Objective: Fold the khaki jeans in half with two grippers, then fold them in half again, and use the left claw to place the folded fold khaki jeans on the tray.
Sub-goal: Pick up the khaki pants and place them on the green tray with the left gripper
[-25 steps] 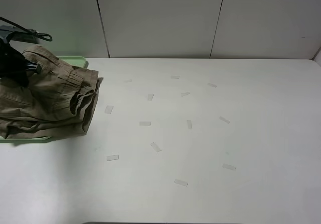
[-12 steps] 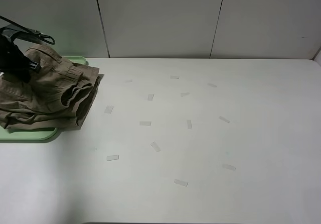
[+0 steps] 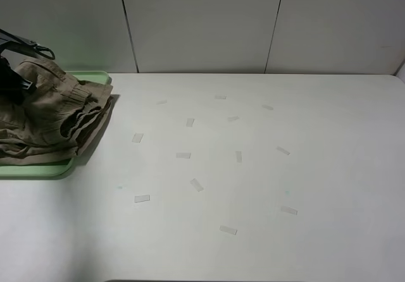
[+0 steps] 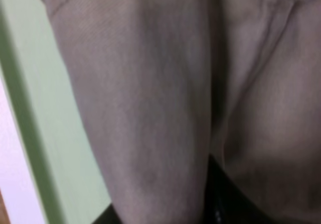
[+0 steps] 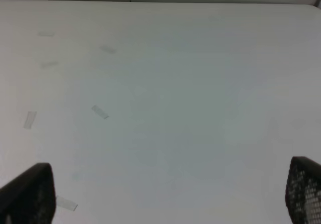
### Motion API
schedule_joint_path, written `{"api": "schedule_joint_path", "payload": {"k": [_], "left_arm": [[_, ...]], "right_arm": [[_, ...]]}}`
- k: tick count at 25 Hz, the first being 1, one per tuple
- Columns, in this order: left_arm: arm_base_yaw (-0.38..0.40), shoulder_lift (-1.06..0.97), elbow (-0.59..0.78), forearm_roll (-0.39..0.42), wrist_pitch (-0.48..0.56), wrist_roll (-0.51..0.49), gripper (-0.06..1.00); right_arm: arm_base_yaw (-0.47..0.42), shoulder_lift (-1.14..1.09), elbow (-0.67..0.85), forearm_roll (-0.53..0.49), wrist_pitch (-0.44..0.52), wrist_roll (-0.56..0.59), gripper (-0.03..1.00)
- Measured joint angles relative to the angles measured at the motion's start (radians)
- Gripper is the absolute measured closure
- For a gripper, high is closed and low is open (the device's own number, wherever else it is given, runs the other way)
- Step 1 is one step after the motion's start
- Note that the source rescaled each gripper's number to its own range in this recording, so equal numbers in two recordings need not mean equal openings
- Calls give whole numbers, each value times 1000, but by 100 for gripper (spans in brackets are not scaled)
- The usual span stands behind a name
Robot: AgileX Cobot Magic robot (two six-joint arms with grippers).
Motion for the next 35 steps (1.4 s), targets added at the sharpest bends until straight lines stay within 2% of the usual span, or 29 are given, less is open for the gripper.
{"api": "schedule_joint_path", "payload": {"k": [18, 20, 22, 24, 25, 30, 34, 35], "left_arm": [[29, 0, 0, -11, -43, 12, 76], [31, 0, 0, -11, -56, 11, 59], [31, 0, 0, -11, -75, 6, 25], [31, 0, -2, -11, -91, 2, 7], [31, 0, -3, -11, -98, 2, 2], [31, -7, -5, -34, -98, 1, -5], [31, -51, -5, -77, -68, 1, -5], [31, -93, -6, -103, -27, 1, -5]], "right_arm": [[0, 0, 0, 0, 0, 0, -3], [0, 0, 0, 0, 0, 0, -3], [0, 0, 0, 0, 0, 0, -3], [0, 0, 0, 0, 0, 0, -3], [0, 0, 0, 0, 0, 0, -3], [0, 0, 0, 0, 0, 0, -3], [0, 0, 0, 0, 0, 0, -3], [0, 0, 0, 0, 0, 0, -3]]}}
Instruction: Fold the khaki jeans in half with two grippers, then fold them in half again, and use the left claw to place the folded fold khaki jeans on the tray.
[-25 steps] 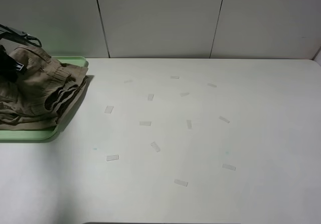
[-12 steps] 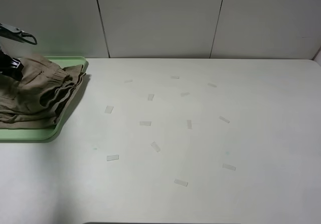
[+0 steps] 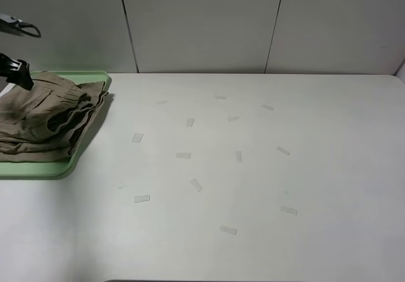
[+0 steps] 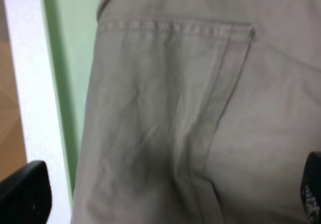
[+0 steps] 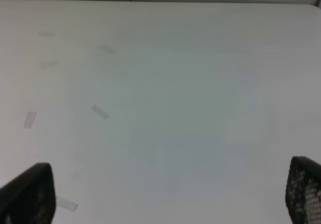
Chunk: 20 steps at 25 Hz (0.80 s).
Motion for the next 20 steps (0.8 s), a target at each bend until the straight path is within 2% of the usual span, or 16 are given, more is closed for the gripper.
{"api": "schedule_joint_path", "payload": {"k": [5, 12, 15, 20], "left_arm": [[0, -122, 0, -47, 191, -25, -5], [0, -284, 0, -54, 487, -115, -5], [0, -361, 15, -55, 557, -126, -5], [0, -527, 108, -55, 601, -152, -5]], "right_arm": [[0, 0, 0, 0, 0, 0, -3], [0, 0, 0, 0, 0, 0, -3], [0, 0, 0, 0, 0, 0, -3], [0, 0, 0, 0, 0, 0, -3]]}}
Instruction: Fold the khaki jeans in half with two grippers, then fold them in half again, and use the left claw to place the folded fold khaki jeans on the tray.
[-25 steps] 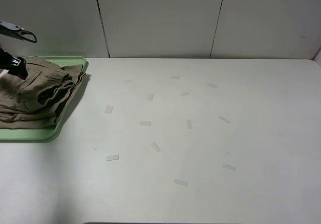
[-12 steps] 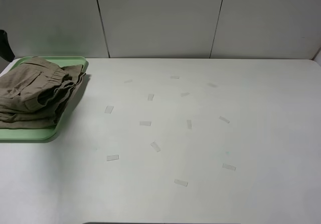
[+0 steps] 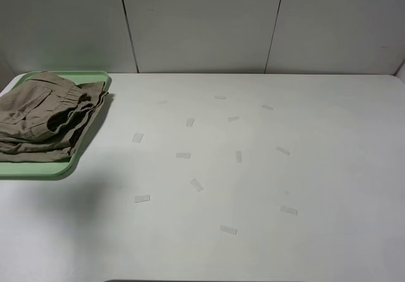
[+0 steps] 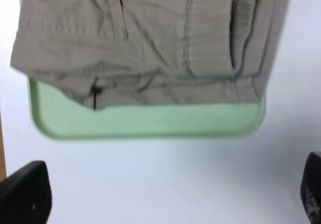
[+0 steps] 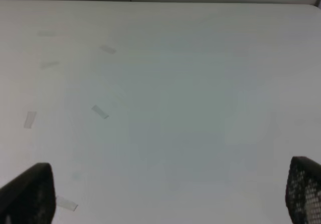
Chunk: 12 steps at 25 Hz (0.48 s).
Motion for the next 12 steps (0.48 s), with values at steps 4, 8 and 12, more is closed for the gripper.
{"api": "schedule_joint_path", "payload": {"k": [4, 8, 12], "left_arm": [[0, -165, 100, 0, 6, -5, -5], [0, -327, 197, -5, 15, -24, -5], [0, -482, 276, -34, 48, -36, -5]], "right_arm": [[0, 0, 0, 0, 0, 0, -3], [0, 0, 0, 0, 0, 0, -3], [0, 0, 0, 0, 0, 0, -3]]}}
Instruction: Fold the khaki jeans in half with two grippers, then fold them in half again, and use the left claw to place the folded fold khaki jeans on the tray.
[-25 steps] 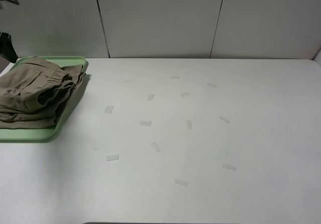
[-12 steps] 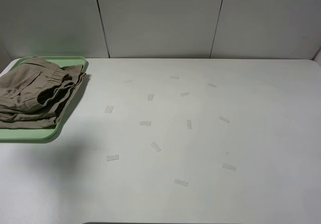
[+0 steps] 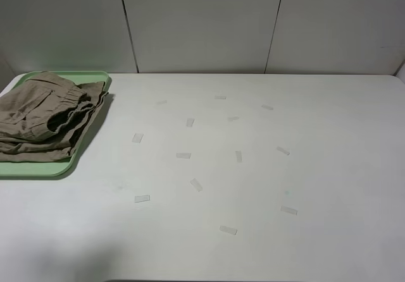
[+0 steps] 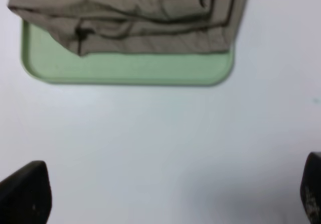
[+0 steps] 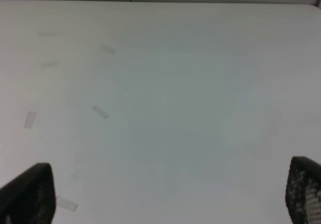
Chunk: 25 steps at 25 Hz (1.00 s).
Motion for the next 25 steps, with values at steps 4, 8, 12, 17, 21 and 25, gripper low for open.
{"api": "schedule_joint_path", "payload": {"k": [4, 8, 12, 17, 21, 25], "left_arm": [[0, -133, 42, -9, 1, -1, -5], [0, -255, 79, -9, 2, -1, -5], [-5, -393, 155, -10, 2, -18, -5], [-98, -567, 301, 22, -3, -118, -5], [-201, -673, 408, 77, -31, -216, -5], [-262, -761, 501, 96, -73, -238, -5]], "right_arm": [[0, 0, 0, 0, 0, 0, -3], [0, 0, 0, 0, 0, 0, -3], [0, 0, 0, 0, 0, 0, -3], [0, 0, 0, 0, 0, 0, -3], [0, 0, 0, 0, 0, 0, -3], [0, 0, 0, 0, 0, 0, -3]]}}
